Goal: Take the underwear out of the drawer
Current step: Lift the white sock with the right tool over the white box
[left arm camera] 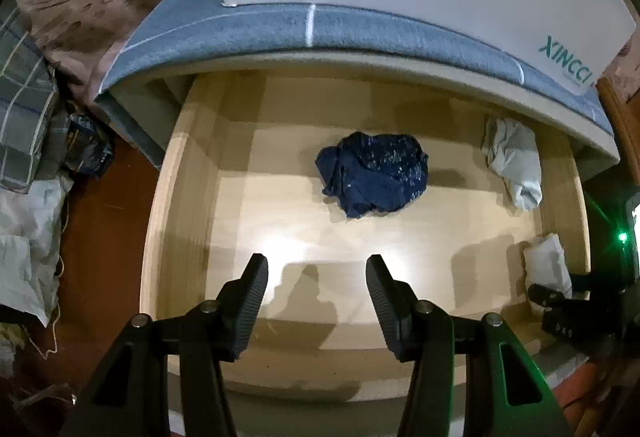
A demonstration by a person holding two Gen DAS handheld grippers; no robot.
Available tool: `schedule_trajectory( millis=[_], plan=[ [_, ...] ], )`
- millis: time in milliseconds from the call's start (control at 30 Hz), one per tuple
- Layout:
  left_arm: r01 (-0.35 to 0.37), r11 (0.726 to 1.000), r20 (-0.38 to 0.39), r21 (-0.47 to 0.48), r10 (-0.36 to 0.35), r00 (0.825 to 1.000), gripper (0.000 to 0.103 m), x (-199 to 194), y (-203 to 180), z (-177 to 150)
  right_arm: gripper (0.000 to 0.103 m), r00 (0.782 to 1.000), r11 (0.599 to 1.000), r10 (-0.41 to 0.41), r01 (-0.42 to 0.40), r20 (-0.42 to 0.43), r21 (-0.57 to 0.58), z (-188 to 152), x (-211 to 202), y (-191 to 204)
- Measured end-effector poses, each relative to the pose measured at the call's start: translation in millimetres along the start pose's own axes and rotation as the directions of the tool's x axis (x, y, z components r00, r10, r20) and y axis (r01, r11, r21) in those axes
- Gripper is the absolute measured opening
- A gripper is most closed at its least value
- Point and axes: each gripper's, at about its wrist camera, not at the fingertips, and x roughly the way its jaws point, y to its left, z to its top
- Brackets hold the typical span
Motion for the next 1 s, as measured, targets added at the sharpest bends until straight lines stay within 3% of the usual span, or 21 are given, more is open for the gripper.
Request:
schedule_trajectory(
  millis=[333,533,767,1000],
  plan=[
    [-0.036,0.996,-0.035,-0.085,0.033,0.999,0.052,10,14,0,0.036,0.989,0.997,0.08,-0.082,0.122,0.012,-6,-42,-15],
    [-0.047,0.995,0.003,-0.087,0.047,0.999,0.052,4,16,-2,0.036,0.972,0.994,0.099,-0.104,0.215,0.011,-11,-78,-27],
    [-0.059,0.994,0.021,-0.092,0.062,0.998,0.052,0,18,-3,0.036,0.935,0.99,0.131,-0.14,0.329,0.004,-16,-152,-25],
    [-0.062,0.994,0.039,-0.089,0.066,0.997,0.052,-3,17,-2,0.036,0.879,0.989,0.136,-0.147,0.456,-0.012,-4,-225,-22]
  ],
)
